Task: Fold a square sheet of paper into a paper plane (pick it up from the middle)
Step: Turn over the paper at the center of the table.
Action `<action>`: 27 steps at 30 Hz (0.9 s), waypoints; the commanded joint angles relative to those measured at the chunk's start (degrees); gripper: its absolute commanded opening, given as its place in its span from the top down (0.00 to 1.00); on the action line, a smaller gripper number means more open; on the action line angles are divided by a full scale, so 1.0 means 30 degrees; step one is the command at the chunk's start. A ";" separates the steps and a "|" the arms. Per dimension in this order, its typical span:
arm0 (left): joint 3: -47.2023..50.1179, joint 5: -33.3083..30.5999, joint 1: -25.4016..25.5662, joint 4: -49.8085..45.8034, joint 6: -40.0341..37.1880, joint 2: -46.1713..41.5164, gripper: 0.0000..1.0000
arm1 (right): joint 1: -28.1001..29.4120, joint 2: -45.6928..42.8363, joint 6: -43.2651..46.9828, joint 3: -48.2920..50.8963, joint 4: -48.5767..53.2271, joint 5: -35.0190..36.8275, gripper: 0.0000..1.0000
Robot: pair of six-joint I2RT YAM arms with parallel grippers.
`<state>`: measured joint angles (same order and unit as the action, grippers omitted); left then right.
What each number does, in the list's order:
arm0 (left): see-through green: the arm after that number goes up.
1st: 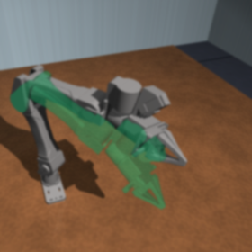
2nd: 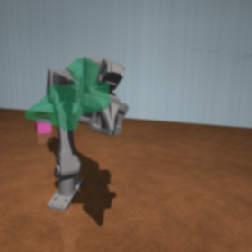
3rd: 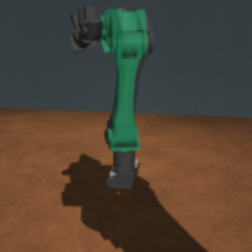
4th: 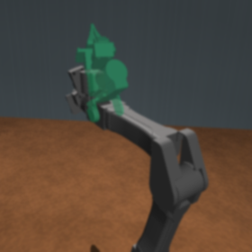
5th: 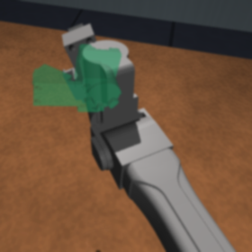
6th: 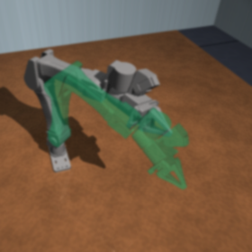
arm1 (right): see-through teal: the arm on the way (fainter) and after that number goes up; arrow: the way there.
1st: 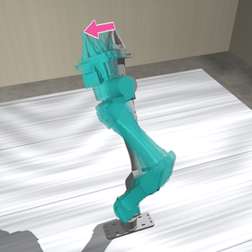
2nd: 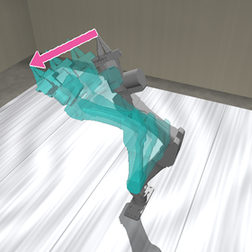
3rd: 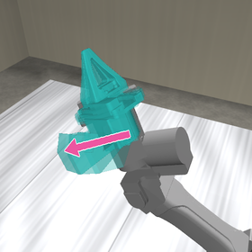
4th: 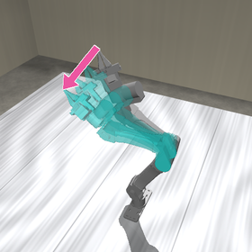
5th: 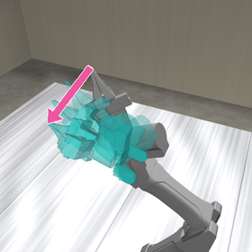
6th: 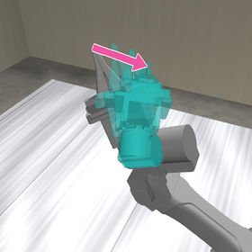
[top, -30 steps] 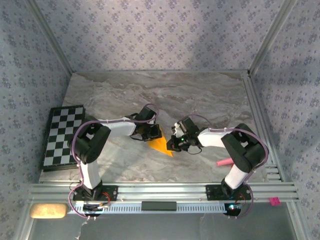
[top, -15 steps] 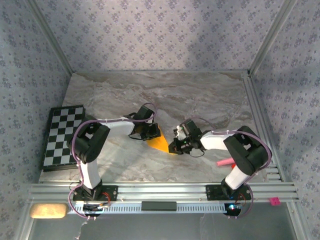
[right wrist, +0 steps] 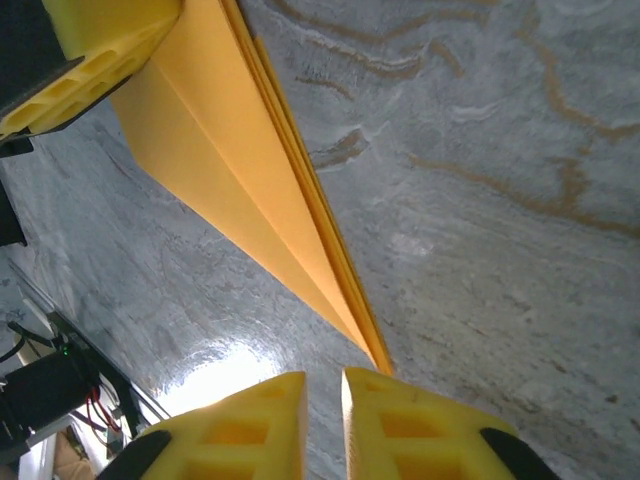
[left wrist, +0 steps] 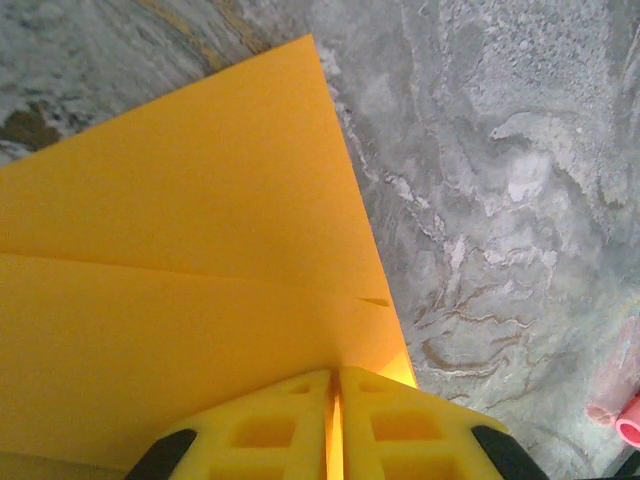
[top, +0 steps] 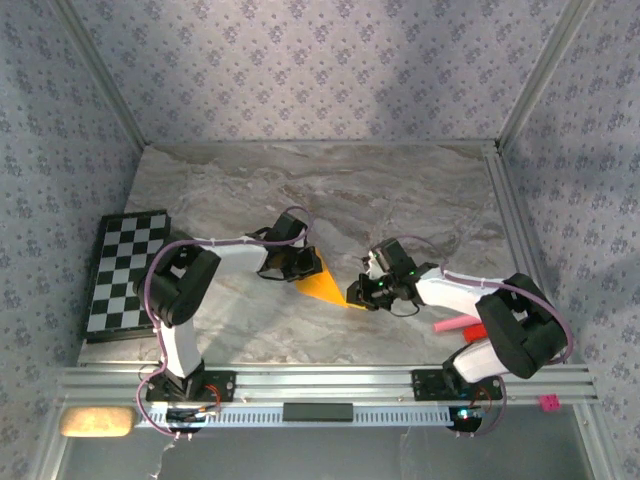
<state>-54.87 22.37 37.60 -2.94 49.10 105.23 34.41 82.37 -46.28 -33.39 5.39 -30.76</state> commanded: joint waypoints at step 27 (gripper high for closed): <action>0.1239 -0.0338 0.0064 0.0328 0.1329 0.0078 0.87 | -0.0206 0.1906 -0.1559 -0.0619 0.0668 0.0399 0.77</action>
<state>-53.06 23.29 37.60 0.84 52.66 105.12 33.98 86.06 -49.60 -34.46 8.62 -29.98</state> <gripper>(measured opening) 0.131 0.234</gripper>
